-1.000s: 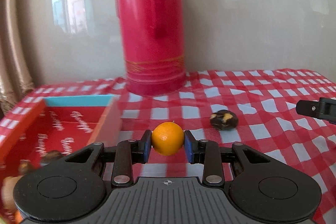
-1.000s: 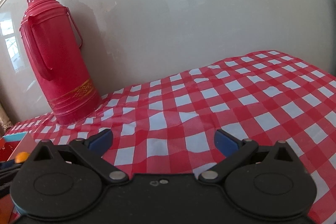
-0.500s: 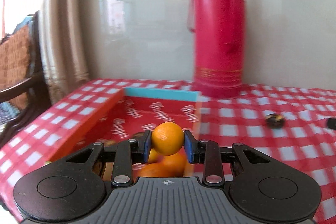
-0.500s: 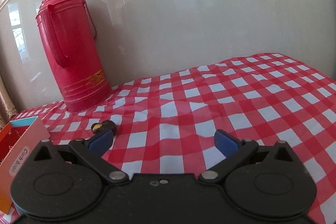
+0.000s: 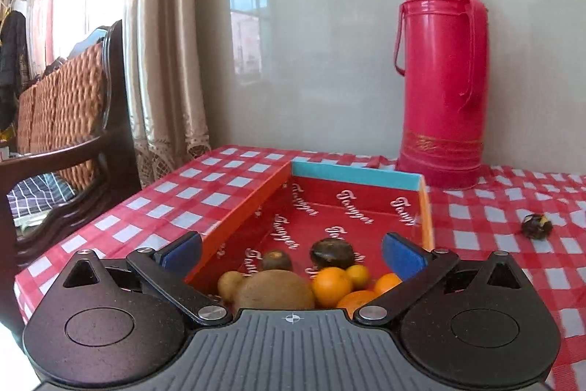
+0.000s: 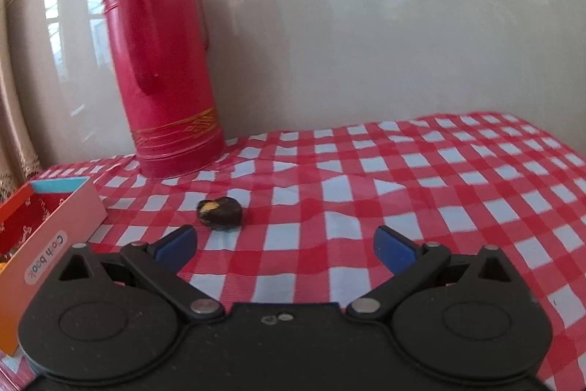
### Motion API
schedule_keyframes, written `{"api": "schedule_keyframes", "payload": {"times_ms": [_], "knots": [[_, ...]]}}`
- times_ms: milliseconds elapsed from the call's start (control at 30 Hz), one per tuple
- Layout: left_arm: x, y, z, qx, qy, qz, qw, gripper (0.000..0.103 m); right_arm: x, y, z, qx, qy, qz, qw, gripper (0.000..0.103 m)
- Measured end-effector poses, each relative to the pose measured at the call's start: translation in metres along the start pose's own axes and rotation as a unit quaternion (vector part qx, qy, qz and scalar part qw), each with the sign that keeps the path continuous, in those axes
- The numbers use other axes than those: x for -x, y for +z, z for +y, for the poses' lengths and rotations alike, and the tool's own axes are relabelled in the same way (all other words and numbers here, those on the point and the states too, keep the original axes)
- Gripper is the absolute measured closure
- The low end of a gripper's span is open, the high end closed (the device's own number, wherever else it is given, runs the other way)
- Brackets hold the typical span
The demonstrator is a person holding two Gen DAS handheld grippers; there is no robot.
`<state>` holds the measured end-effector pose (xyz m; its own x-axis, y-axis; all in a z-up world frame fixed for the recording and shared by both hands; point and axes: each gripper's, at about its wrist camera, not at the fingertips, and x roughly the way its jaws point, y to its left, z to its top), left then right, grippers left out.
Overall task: Organize fruits
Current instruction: 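Move the right tool to the last brown fruit and close on it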
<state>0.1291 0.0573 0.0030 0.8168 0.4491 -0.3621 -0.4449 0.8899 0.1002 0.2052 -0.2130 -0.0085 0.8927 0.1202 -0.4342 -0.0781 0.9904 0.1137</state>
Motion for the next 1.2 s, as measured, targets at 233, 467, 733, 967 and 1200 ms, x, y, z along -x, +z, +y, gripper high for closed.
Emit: {"api": "schedule_keyframes", "payload": {"times_ms": [233, 467, 733, 967, 1200], "knots": [[-0.006, 0.000, 0.024, 0.029, 0.006, 0.007, 0.9995, 0.000, -0.013, 0.007, 0.029, 0.058, 0.016, -0.005, 0.998, 0.007], [-0.016, -0.001, 0.050, 0.032, 0.024, 0.012, 0.9991, 0.000, -0.035, 0.016, 0.049, 0.065, 0.023, 0.009, 0.998, 0.015], [-0.034, -0.001, 0.078, 0.054, 0.044, 0.023, 0.9973, 0.000, -0.071, 0.017, 0.056, 0.070, 0.011, 0.048, 0.996, 0.035], [-0.048, 0.000, 0.085, 0.063, 0.041, 0.032, 0.9967, 0.000, -0.091, 0.022, 0.055, 0.072, 0.008, 0.068, 0.995, 0.045], [-0.049, 0.004, 0.082, 0.056, 0.037, 0.027, 0.9974, 0.000, -0.104, 0.022, 0.063, 0.076, 0.016, 0.082, 0.994, 0.068]]}}
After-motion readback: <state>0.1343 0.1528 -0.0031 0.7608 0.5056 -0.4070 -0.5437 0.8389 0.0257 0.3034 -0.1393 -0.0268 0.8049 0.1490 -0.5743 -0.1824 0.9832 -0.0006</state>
